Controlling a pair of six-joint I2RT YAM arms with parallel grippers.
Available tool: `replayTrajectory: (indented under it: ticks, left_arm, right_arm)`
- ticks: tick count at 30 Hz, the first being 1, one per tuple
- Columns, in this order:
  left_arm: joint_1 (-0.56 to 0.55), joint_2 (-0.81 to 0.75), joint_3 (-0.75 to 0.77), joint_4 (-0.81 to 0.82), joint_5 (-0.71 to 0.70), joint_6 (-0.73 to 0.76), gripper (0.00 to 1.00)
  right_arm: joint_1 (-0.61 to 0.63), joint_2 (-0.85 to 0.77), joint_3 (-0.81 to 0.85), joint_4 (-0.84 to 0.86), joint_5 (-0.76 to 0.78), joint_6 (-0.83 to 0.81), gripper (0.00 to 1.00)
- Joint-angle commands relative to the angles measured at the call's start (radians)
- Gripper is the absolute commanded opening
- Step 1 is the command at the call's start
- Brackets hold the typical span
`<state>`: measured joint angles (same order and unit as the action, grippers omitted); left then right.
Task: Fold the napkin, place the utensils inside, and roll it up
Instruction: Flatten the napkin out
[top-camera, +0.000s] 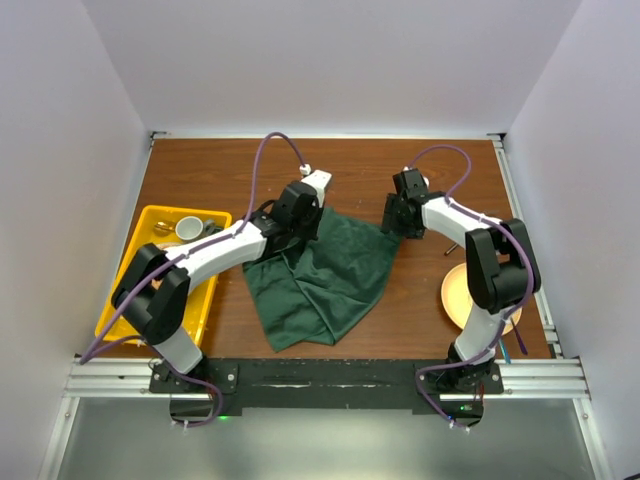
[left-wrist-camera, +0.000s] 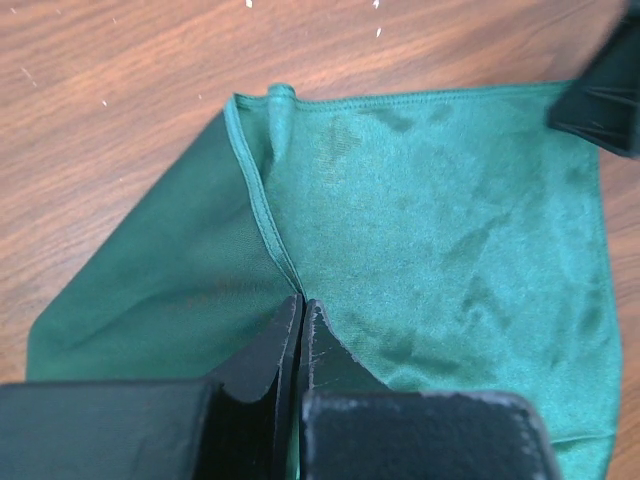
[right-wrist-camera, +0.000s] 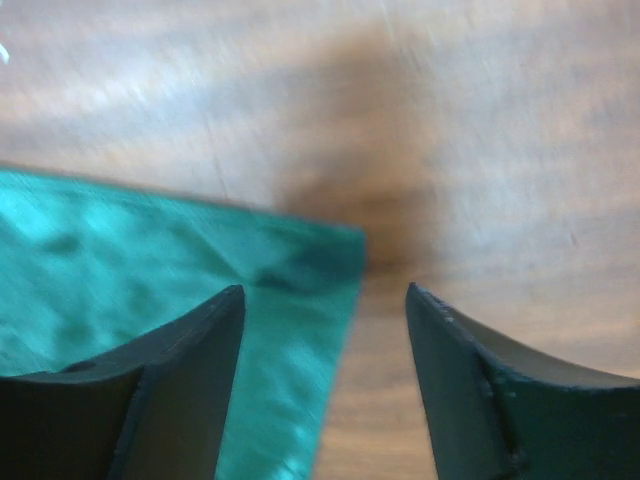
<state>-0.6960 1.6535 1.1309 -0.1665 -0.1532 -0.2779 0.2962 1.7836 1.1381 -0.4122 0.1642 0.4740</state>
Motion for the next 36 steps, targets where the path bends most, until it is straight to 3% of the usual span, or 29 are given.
replayTrajectory:
  ticks: [1, 6, 9, 13, 14, 17, 19, 25, 36]
  left_arm:
    - [0.004, -0.067, 0.018, 0.005, 0.006, -0.026, 0.00]
    - [0.004, -0.100, 0.020, 0.002, 0.006, -0.030, 0.00]
    - [0.006, -0.113, 0.035, -0.024, -0.006, -0.027, 0.00]
    - [0.015, -0.161, 0.047, -0.044, -0.045, -0.026, 0.00]
    - [0.023, -0.185, 0.053, -0.048, -0.061, -0.023, 0.00]
    - [0.047, -0.248, 0.101, -0.067, -0.115, 0.008, 0.00]
    - [0.065, -0.299, 0.159, -0.083, -0.144, 0.054, 0.00]
    - [0.070, -0.470, 0.335, -0.133, -0.197, 0.187, 0.00]
    - [0.069, -0.820, 0.423, -0.122, 0.043, 0.200, 0.00]
  right_arm:
    - [0.014, 0.056, 0.046, -0.007, 0.008, 0.031, 0.63]
    - [0.035, 0.108, 0.014, 0.007, 0.070, 0.054, 0.61]
    - [0.040, 0.138, 0.006, -0.001, 0.101, 0.058, 0.52]
    - [0.040, 0.126, -0.009, 0.047, 0.109, 0.051, 0.27]
    - [0.041, 0.116, -0.005, 0.049, 0.109, 0.031, 0.14]
    - [0.040, 0.047, 0.075, -0.002, 0.138, -0.023, 0.00]
    - [0.041, -0.043, 0.202, -0.081, 0.164, -0.072, 0.00]
    - [0.044, -0.408, 0.360, -0.201, 0.105, -0.204, 0.00]
    - [0.043, -0.812, 0.581, -0.339, -0.233, -0.331, 0.00]
